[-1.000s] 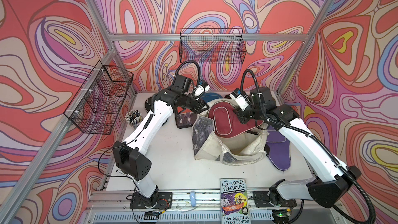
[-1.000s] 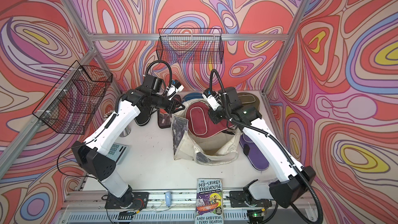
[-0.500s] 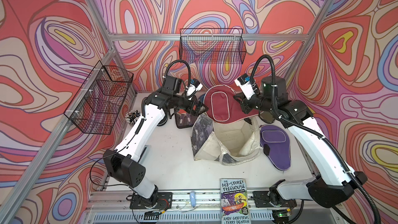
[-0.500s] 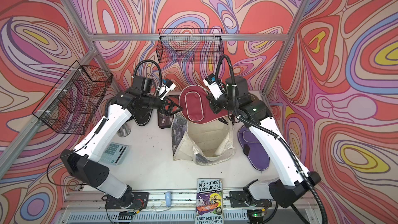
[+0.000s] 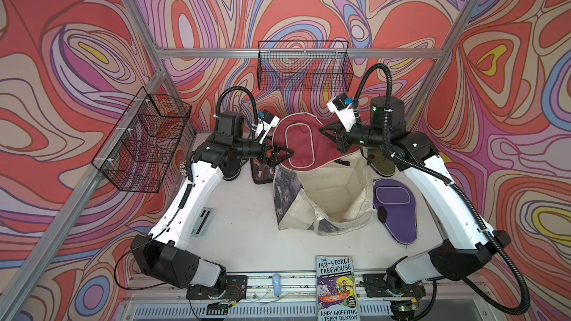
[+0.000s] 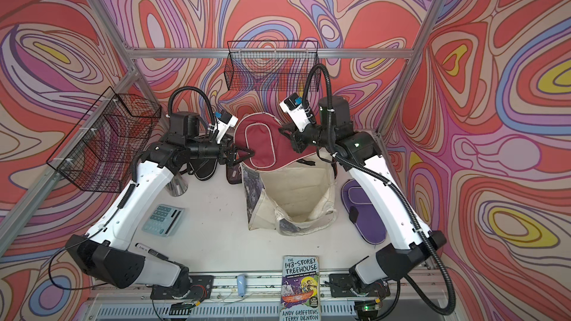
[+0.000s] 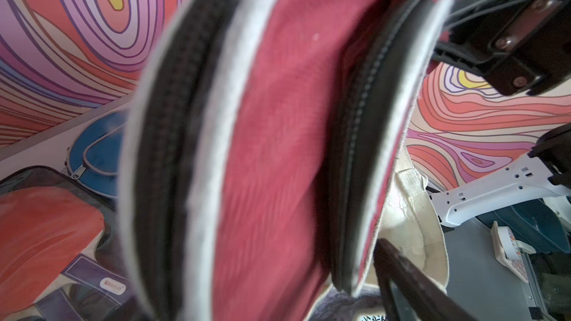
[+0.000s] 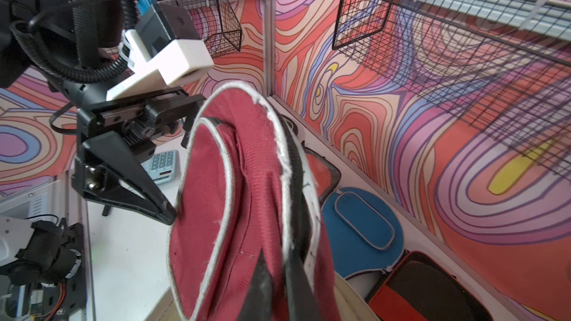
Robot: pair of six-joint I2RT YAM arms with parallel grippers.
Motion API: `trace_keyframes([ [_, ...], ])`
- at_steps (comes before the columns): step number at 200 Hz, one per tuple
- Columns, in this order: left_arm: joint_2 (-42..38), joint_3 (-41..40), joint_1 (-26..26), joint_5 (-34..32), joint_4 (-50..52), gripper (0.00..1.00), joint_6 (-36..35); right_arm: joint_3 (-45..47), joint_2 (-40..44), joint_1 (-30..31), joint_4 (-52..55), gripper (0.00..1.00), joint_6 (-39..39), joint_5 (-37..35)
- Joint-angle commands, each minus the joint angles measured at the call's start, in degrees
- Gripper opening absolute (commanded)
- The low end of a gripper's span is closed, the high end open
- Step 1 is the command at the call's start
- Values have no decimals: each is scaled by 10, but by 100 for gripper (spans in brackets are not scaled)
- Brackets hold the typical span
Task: Remove the ping pong set from the canvas bag
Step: Pick up the ping pong set from the canvas bag.
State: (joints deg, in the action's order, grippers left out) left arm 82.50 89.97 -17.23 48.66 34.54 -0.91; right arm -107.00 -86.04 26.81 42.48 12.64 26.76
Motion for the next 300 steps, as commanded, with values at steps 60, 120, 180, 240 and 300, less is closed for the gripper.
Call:
trace_keyframes([
  [60,-9,17,8,70,-53,0,6,-65,-27,-29,-29,0,3,88],
  [120,35,115,10,137,66,0,-86,-59,-11,-82,121,98,162,127],
  [180,75,193,10,178,263,0,-237,-68,-26,-158,196,98,210,225],
  [240,103,237,10,176,311,0,-271,-157,-139,-160,370,98,314,378],
  [300,116,249,10,181,276,0,-250,-80,-124,-139,338,74,300,393],
])
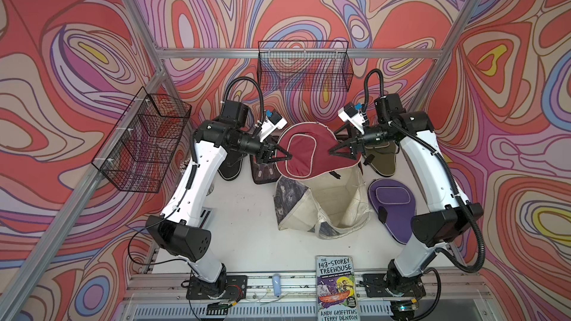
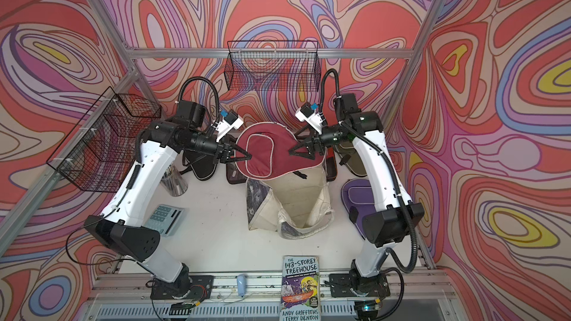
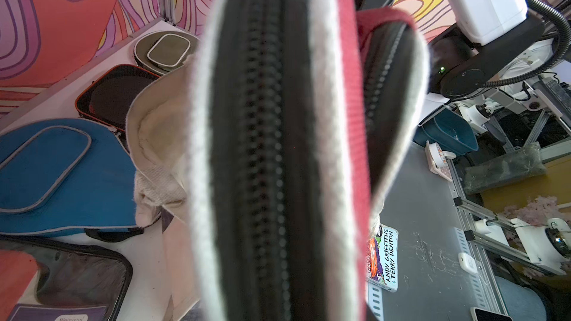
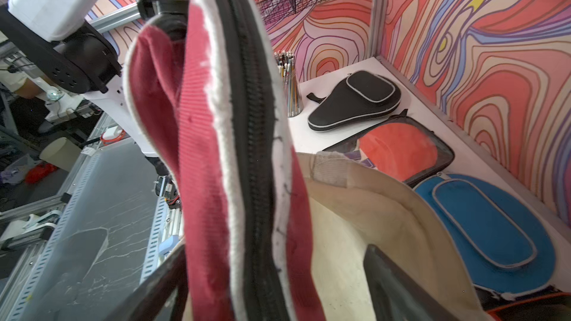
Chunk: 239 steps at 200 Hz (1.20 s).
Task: Remove the ping pong set from the canvas bag
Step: Pick up the ping pong set from the canvas bag.
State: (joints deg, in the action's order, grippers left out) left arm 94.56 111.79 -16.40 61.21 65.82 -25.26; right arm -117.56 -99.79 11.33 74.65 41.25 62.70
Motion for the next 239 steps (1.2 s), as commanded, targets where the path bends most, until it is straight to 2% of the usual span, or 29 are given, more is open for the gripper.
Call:
trace_keyframes([
  [1,-4,31,1,56,-38,0,-6,26,14,16,16,73,13,34],
  [26,-3,36,1,59,-43,0,-1,31,8,23,16,58,11,37],
  [45,-3,37,1,58,-45,0,0,26,7,25,17,41,14,38],
  [60,-6,35,1,54,-49,0,2,23,9,25,21,21,17,40],
  [72,-9,29,1,39,-59,0,11,22,12,25,18,0,17,40],
  [91,-27,1,1,-26,-111,1,48,30,25,25,-14,0,-8,30],
  [105,-54,-36,2,-86,-166,34,80,48,47,25,-72,0,-55,11],
  [126,-112,-105,7,-142,-247,78,111,82,90,17,-174,0,-134,-12],
  [134,-135,-134,12,-165,-282,91,126,89,104,11,-208,0,-162,-7],
  [142,-161,-160,16,-181,-310,99,137,94,115,5,-237,0,-187,-1],
  [192,-262,-270,39,-241,-381,100,196,123,163,0,-434,0,-358,-15],
  [212,-285,-314,40,-231,-417,100,228,191,187,1,-641,0,-522,-22],
  [228,-290,-347,40,-232,-455,100,259,263,192,2,-847,0,-703,-44],
  [239,-292,-372,40,-227,-499,100,290,289,181,5,-925,0,-789,-63],
])
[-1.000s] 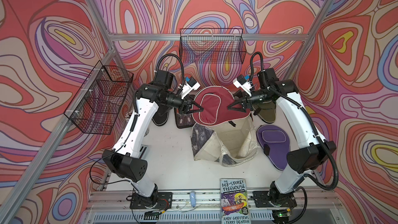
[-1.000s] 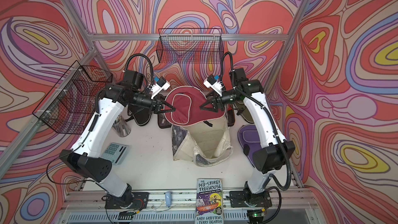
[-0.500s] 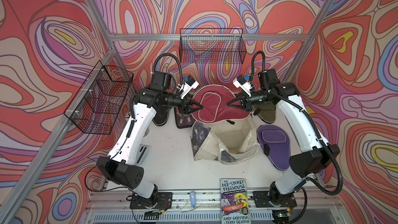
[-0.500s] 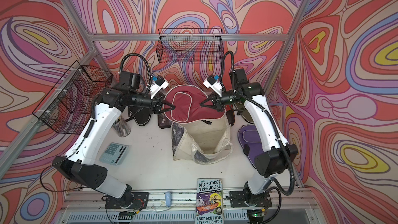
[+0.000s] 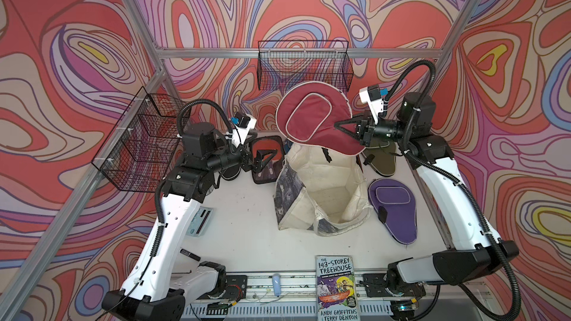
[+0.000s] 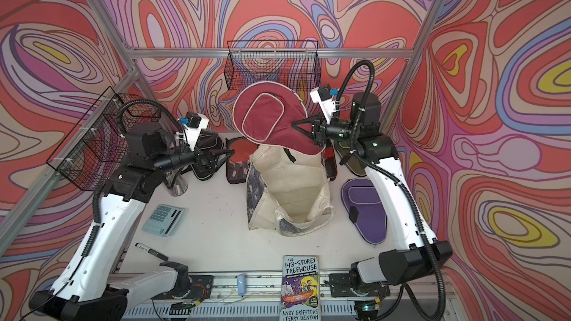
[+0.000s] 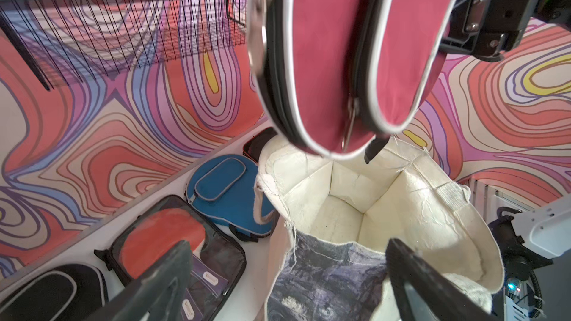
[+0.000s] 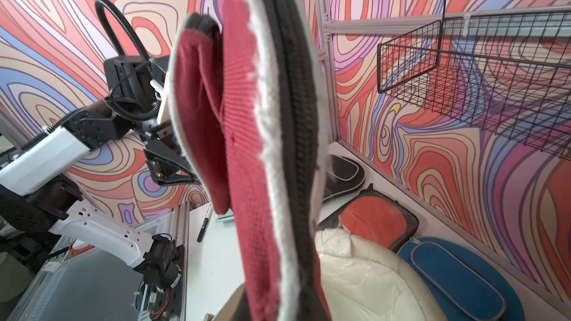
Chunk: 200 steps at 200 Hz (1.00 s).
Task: Remove the ping pong set from the canvas bag
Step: Pick up the ping pong set from the canvas bag.
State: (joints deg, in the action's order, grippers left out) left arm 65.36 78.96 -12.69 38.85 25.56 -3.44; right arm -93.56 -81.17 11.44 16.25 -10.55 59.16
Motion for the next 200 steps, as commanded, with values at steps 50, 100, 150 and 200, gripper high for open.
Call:
trace_keyframes([
  [50,26,-147,-3,49,-408,100,274,84,-17,81,-370,0,-272,-156],
  [100,69,-164,-67,4,-531,100,306,147,-49,126,-528,0,-368,-212],
  [150,97,-160,-79,-4,-603,99,333,187,-65,152,-593,0,-398,-237],
  [200,106,-151,-79,-3,-629,51,340,237,-79,178,-705,0,-443,-243],
])
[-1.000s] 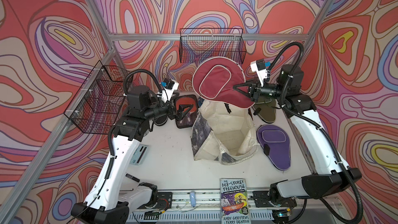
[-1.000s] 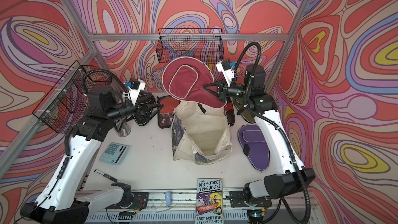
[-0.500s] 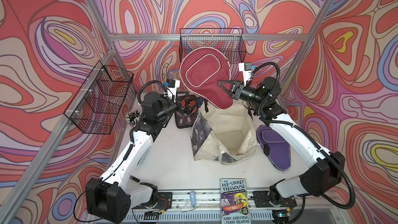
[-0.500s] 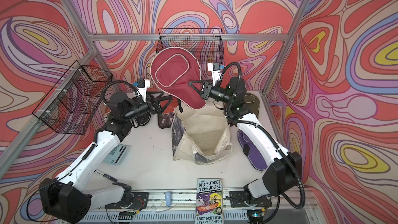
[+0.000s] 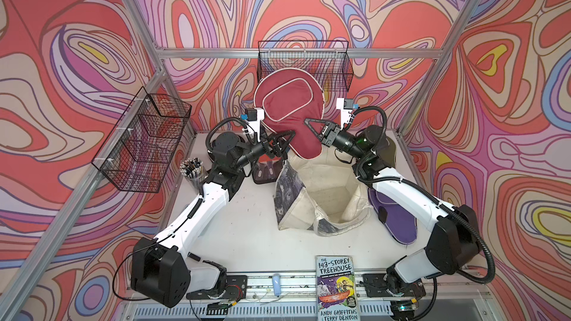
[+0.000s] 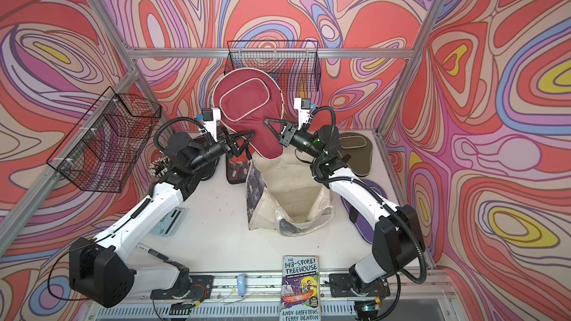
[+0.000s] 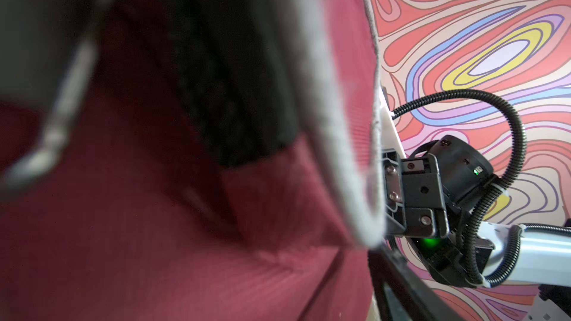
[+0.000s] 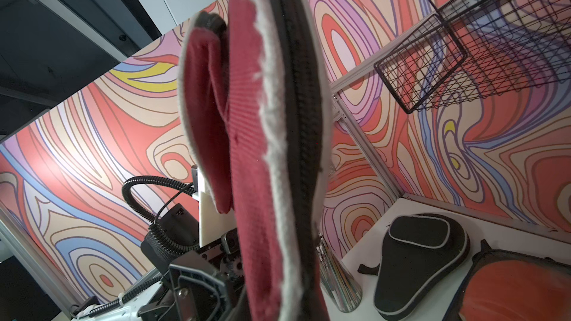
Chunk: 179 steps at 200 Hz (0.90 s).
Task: Remove the ping pong set from the canvas bag
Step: Pick up the ping pong set from the canvas bag.
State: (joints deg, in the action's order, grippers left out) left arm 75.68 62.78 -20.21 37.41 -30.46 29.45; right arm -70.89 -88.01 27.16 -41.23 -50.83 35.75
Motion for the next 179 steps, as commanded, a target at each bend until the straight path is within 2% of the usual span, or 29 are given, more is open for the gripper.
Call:
trace_keyframes([
  [1,3,10,-4,11,-70,49,11,10,-12,22,-132,0,-41,-9],
  [22,8,13,-4,12,-83,21,19,15,-28,35,-152,0,-55,-9],
  [48,6,18,-3,17,-76,0,16,19,-35,44,-155,0,-51,-12],
  [65,-4,23,-4,17,-54,0,2,24,-28,44,-136,0,-31,-16],
  [80,-18,31,0,22,-20,0,-18,13,-17,44,-71,0,16,-13],
  [91,-32,44,8,26,23,0,-31,-8,-4,44,12,15,74,-10],
  [107,-52,73,30,53,98,0,-48,-77,10,44,211,44,201,-35],
  [129,-79,150,68,80,293,0,-108,-187,2,37,458,71,354,-96],
  [147,-94,228,86,70,513,0,-194,-239,-6,22,568,84,418,-120],
  [157,-103,259,93,58,622,0,-230,-255,-7,14,605,86,444,-133],
  [179,-133,280,103,29,766,0,-271,-269,-7,-10,649,91,484,-145],
])
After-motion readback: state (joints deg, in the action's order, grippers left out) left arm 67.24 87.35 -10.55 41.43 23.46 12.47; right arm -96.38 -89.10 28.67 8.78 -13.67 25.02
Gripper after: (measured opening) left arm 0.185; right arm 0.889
